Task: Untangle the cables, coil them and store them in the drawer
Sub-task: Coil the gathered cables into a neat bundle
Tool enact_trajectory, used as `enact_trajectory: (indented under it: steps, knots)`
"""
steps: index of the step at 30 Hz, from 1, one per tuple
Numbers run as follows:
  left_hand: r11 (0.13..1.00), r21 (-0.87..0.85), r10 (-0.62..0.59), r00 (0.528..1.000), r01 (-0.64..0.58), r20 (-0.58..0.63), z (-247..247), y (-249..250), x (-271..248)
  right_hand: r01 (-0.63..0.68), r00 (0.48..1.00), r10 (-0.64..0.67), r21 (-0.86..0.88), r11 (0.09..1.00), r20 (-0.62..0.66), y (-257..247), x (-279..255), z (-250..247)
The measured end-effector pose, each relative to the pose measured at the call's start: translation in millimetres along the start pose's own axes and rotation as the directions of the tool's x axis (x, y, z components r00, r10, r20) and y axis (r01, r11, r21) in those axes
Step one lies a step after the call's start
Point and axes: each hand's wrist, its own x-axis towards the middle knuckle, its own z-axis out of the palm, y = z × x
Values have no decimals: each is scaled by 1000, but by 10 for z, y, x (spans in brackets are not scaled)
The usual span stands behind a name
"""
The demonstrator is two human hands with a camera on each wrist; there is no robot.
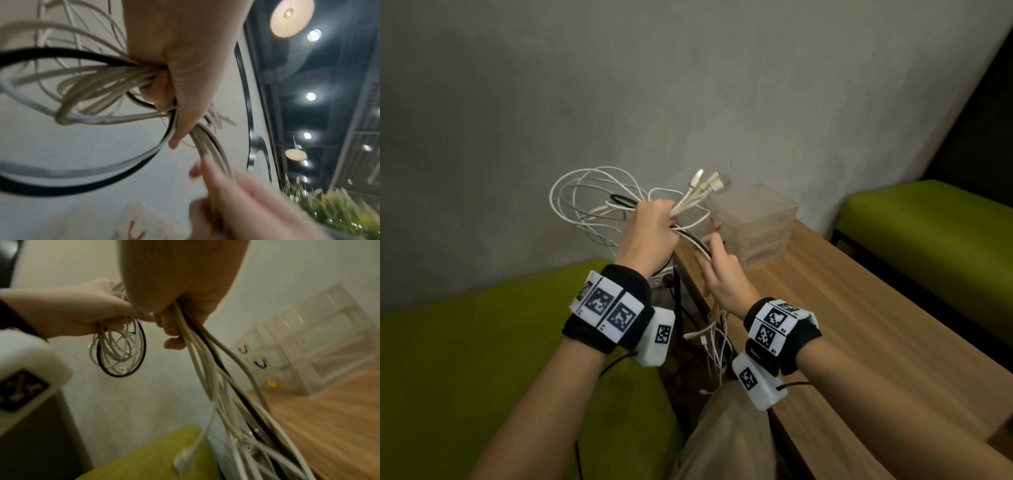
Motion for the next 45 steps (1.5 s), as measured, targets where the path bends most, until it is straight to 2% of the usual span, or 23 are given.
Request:
enact_trajectory:
  steps: [3, 6, 10, 14, 16, 17, 19, 20, 23, 25, 27, 29, 31, 33, 39, 42, 45]
  knots:
    - [978, -187, -115, 985, 90, -127, -86, -23, 21, -4, 998, 7, 44, 999, -54, 92, -57, 88]
    - [936, -337, -182, 960, 102, -214, -194, -11, 7, -14, 998, 19, 89, 996, -54, 117, -55, 148]
    - [941, -335, -173, 919, 48, -354, -408, 37, 61, -15, 995, 28, 130, 991, -99, 122, -21, 234]
    - [947, -319, -130, 877, -27, -462, -657, 64, 121, -109, 992, 115, 97, 989, -55, 249, -43, 363]
    - [950, -308, -112, 867, -49, -485, -703, 82, 103, -126, 992, 126, 58, 990, 4, 282, -57, 378]
    - [939, -338, -127, 854, -60, -504, -722, 80, 99, -121, 990, 119, 21, 992, 72, 311, -84, 381]
    - [893, -440, -194, 804, -91, -562, -784, 78, 132, -132, 955, 156, -112, 985, 253, 441, -183, 419]
    - [887, -451, -203, 797, -96, -569, -814, 75, 169, -139, 930, 186, -166, 976, 318, 515, -239, 445]
    - [940, -328, -96, 854, -90, -511, -804, 113, 233, -136, 880, 251, -295, 946, 402, 687, -299, 502]
    - [942, -327, -94, 875, -76, -475, -697, 149, 221, -143, 878, 228, -224, 964, 421, 538, -252, 423]
    - [941, -334, -101, 889, -60, -446, -562, 152, 189, -168, 940, 149, 38, 985, 306, 305, -170, 314]
    - [951, -303, -79, 898, -62, -433, -463, 141, 163, -92, 993, 74, 209, 974, 91, 81, -52, 259]
    - [957, -281, -57, 906, -70, -419, -403, 152, 150, -11, 994, 38, 267, 964, -98, -73, 78, 259]
    - [947, -311, -64, 907, -75, -415, -384, 171, 147, 14, 980, 43, 288, 958, -192, -158, 173, 265]
    - [928, -362, -86, 892, -90, -443, -429, 195, 141, -36, 974, 94, 269, 963, -206, -49, 217, 233]
    - [932, -344, -71, 878, -111, -474, -501, 214, 166, -126, 981, 153, 214, 969, -118, 62, 91, 302]
    - [952, -295, -59, 902, -78, -428, -514, 198, 154, -173, 981, 181, 122, 977, -62, 164, -6, 332]
